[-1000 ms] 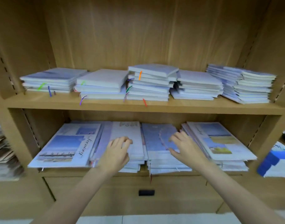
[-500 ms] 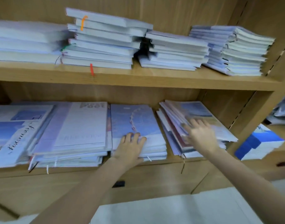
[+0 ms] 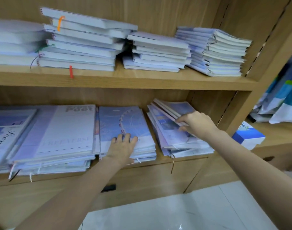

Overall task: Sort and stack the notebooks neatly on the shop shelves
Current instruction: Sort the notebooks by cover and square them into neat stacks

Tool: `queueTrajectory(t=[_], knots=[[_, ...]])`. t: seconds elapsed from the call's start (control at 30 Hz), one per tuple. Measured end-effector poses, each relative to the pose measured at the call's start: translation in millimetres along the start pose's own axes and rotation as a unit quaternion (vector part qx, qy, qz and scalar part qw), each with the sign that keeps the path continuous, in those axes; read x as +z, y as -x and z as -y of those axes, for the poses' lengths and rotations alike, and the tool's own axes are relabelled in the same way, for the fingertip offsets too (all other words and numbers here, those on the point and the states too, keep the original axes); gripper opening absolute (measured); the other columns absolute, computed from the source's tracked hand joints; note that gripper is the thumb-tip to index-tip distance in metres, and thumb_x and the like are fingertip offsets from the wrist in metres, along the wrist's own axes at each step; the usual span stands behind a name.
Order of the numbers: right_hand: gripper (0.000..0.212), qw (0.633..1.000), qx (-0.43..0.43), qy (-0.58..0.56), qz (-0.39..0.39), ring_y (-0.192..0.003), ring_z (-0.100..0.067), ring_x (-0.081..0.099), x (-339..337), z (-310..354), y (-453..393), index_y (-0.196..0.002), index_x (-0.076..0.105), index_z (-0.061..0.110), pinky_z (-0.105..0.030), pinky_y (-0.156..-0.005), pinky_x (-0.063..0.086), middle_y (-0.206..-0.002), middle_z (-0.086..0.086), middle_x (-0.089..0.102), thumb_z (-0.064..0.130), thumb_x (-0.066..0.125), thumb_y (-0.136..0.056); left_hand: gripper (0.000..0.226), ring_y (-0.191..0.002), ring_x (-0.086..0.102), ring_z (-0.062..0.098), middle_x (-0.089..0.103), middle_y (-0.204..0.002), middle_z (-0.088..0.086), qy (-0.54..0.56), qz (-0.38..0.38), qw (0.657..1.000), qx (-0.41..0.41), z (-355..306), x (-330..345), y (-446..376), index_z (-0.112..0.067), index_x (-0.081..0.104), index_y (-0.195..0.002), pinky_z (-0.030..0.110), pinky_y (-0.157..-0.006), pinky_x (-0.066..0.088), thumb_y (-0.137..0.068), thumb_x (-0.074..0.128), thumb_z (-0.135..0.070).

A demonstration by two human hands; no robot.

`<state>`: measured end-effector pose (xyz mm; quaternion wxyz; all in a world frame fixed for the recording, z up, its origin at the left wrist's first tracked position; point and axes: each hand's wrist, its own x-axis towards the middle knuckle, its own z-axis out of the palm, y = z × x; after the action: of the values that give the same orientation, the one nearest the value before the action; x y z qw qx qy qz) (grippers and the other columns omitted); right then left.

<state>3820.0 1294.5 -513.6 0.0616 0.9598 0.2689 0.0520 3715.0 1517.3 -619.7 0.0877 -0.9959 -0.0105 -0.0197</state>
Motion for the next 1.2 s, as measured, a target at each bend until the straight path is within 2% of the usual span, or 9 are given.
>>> queueTrajectory(t=[0.13, 0.23, 0.33, 0.47, 0.57, 0.67, 0.83, 1.1, 1.2], knots=[[0.033, 0.997, 0.026, -0.030, -0.070, -0.107, -0.033, 0.057, -7.8, -12.9, 0.0, -0.124, 0.057, 0.034, -0.037, -0.081, 0.046, -0.117, -0.007, 0.063, 0.038, 0.054, -0.092, 0.077, -0.127, 0.030, 0.031, 0.024, -0.142, 0.009, 0.000, 0.001, 1.000, 0.001, -2.0, 3.5, 0.3, -0.018, 0.016, -0.140, 0.040, -0.103, 0.029, -0.084, 0.058, -0.049], [0.030, 0.986, -0.001, -0.165, -0.021, -0.101, -0.024, 0.058, -12.3, -22.0, 2.4, -0.118, 0.063, 0.034, -0.035, -0.082, 0.046, -0.096, 0.005, 0.067, 0.040, 0.060, -0.088, 0.075, -0.131, 0.025, 0.030, 0.021, -0.146, 0.007, 0.017, 0.003, 1.000, 0.007, 1.4, 6.0, 2.7, -0.020, 0.015, -0.141, 0.040, -0.107, 0.025, -0.086, 0.057, -0.048], [0.027, 0.985, 0.001, -0.175, 0.007, -0.111, -0.023, 0.057, -4.9, -14.1, 0.3, -0.118, 0.064, 0.030, -0.037, -0.090, 0.047, -0.118, 0.000, 0.064, 0.030, 0.058, -0.091, 0.066, -0.133, 0.026, 0.027, 0.020, -0.149, 0.005, 0.027, -0.005, 0.999, 0.029, 11.9, 5.3, 9.9, -0.020, 0.018, -0.142, 0.037, -0.109, 0.022, -0.090, 0.054, -0.040], [0.033, 0.994, -0.028, -0.091, 0.055, -0.118, -0.026, 0.050, 18.3, 33.2, -1.1, -0.124, 0.060, 0.018, -0.031, -0.092, 0.041, -0.128, -0.007, 0.058, 0.025, 0.055, -0.092, 0.059, -0.096, 0.058, 0.026, 0.061, -0.109, 0.006, 0.047, -0.200, 0.976, 0.068, 40.9, 7.0, 41.0, -0.016, 0.044, -0.113, 0.036, -0.091, 0.037, -0.063, 0.075, -0.025], [0.042, 0.983, -0.078, -0.162, 0.038, -0.134, -0.026, 0.032, 31.0, 95.6, 1.6, -0.130, 0.053, 0.017, -0.034, -0.105, 0.032, -0.145, -0.011, 0.040, 0.033, 0.058, -0.091, 0.052, -0.103, 0.047, 0.027, 0.060, -0.110, 0.010, 0.048, -0.252, 0.966, 0.000, 88.1, 14.7, 79.3, -0.015, 0.046, -0.112, 0.041, -0.096, 0.031, -0.066, 0.062, -0.030], [0.060, 0.964, -0.145, -0.213, 0.062, -0.143, -0.024, 0.012, 34.5, 170.3, 4.6, -0.142, 0.035, 0.020, -0.036, -0.112, 0.022, -0.156, -0.005, 0.013, 0.037, 0.059, -0.090, 0.070, -0.108, 0.043, 0.029, 0.055, -0.117, 0.014, 0.018, -0.229, 0.970, -0.080, 145.8, 29.0, 121.2, -0.014, 0.046, -0.116, 0.044, -0.096, 0.029, -0.058, 0.079, -0.036], [0.077, 0.943, -0.222, -0.240, 0.064, -0.144, -0.024, 0.002, 40.3, 279.1, -11.2, -0.148, 0.018, 0.025, -0.038, -0.116, 0.013, -0.157, -0.003, -0.002, 0.043, 0.062, -0.086, 0.070, -0.100, 0.055, 0.036, 0.058, -0.112, 0.018, 0.011, -0.197, 0.961, -0.193, 219.0, 48.5, 185.4, -0.011, 0.047, -0.114, 0.049, -0.086, 0.046, -0.058, 0.077, -0.041], [0.086, 0.956, -0.265, -0.122, -0.033, -0.143, -0.025, 0.007, 46.9, 404.0, -32.2, -0.146, 0.020, 0.023, -0.046, -0.114, 0.004, -0.155, -0.005, 0.011, 0.053, 0.063, -0.078, 0.080, -0.085, 0.064, 0.036, 0.064, -0.102, 0.016, -0.022, -0.151, 0.974, -0.166, 286.4, 47.9, 203.5, -0.013, 0.047, -0.109, 0.041, -0.067, 0.054, -0.039, 0.085, -0.003], [0.096, 0.960, -0.265, -0.057, -0.065, -0.126, -0.039, 0.044, 50.2, 409.8, -29.0, -0.134, 0.048, 0.014, -0.057, -0.101, 0.034, -0.138, -0.016, 0.046, 0.056, 0.081, -0.054, 0.067, -0.065, 0.063, 0.032, 0.066, -0.082, 0.011, -0.054, -0.130, 0.981, -0.134, 304.8, 36.2, 196.5, -0.009, 0.057, -0.095, 0.033, -0.045, 0.049, -0.036, 0.087, -0.002]])
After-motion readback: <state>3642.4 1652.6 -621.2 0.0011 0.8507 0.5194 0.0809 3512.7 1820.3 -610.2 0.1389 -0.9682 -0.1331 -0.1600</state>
